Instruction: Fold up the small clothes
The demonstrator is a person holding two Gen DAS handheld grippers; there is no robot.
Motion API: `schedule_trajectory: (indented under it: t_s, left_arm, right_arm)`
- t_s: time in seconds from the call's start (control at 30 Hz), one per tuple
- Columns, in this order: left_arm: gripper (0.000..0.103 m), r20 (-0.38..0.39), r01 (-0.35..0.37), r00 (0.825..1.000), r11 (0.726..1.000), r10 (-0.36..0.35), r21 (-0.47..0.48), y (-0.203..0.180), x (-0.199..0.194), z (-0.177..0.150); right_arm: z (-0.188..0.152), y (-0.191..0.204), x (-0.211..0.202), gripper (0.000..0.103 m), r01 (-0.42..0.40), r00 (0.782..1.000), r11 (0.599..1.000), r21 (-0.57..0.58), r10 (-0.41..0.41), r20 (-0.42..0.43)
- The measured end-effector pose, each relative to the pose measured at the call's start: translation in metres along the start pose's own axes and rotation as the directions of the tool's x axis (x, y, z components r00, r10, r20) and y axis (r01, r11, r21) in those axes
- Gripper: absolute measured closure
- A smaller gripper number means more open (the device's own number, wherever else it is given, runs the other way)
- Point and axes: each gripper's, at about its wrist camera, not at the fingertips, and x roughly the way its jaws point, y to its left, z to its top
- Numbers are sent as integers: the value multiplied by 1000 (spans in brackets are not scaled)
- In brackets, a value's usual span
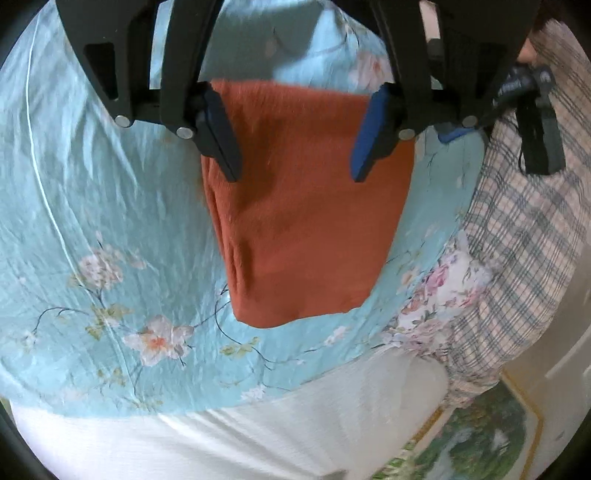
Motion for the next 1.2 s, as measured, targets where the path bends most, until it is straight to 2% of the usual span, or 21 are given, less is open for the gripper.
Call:
schedule_trajectory:
  t_s: [0.07, 0.2, 0.3, 0.53, 0.67, 0.73, 0.83, 0.93, 1.0, 1.13, 1.2]
  left_arm:
    - [26, 5, -12, 1000, 1000, 12, 2, 1, -3, -4]
    - [24, 7, -66, 998, 997, 65, 32, -1, -7, -15]
    - [23, -8, -104, 995, 993, 104, 55, -2, -9, -29]
    - [22, -29, -203, 977, 964, 211, 173, -15, -7, -55]
    - [22, 22, -232, 972, 944, 234, 234, -24, -22, -53]
    - [22, 68, -258, 966, 932, 249, 257, -32, -36, -48]
    - [21, 153, -335, 941, 899, 302, 281, -44, -56, -40]
    - [20, 191, -369, 927, 878, 323, 304, -50, -63, -34]
    - [19, 180, -370, 927, 878, 328, 305, -50, -60, -32]
    - [18, 110, -335, 942, 905, 317, 262, -43, -44, -28]
    - [18, 82, -334, 943, 912, 323, 240, -37, -35, -26]
  right_arm:
    - [-13, 5, -4, 40, 22, 1000, 999, -26, -22, -7]
    - [-40, 12, -9, 40, 66, 997, 995, -71, -68, -28]
    - [-59, 16, -10, 31, 110, 992, 988, -110, -117, -54]
    - [-73, 26, -19, 23, 104, 990, 981, -164, -117, -76]
    - [-68, 39, -36, 13, 106, 992, 970, -219, -119, -49]
    - [-64, 45, -44, 11, 110, 992, 965, -237, -121, -31]
    - [-57, 52, -54, 0, 118, 992, 957, -266, -124, -6]
    - [-53, 51, -50, 0, 122, 992, 953, -277, -129, -5]
    - [-53, 47, -42, 0, 125, 990, 955, -267, -136, -23]
    - [-53, 40, -24, 0, 123, 987, 961, -249, -145, -69]
    - [-53, 39, -16, 0, 127, 984, 959, -252, -154, -89]
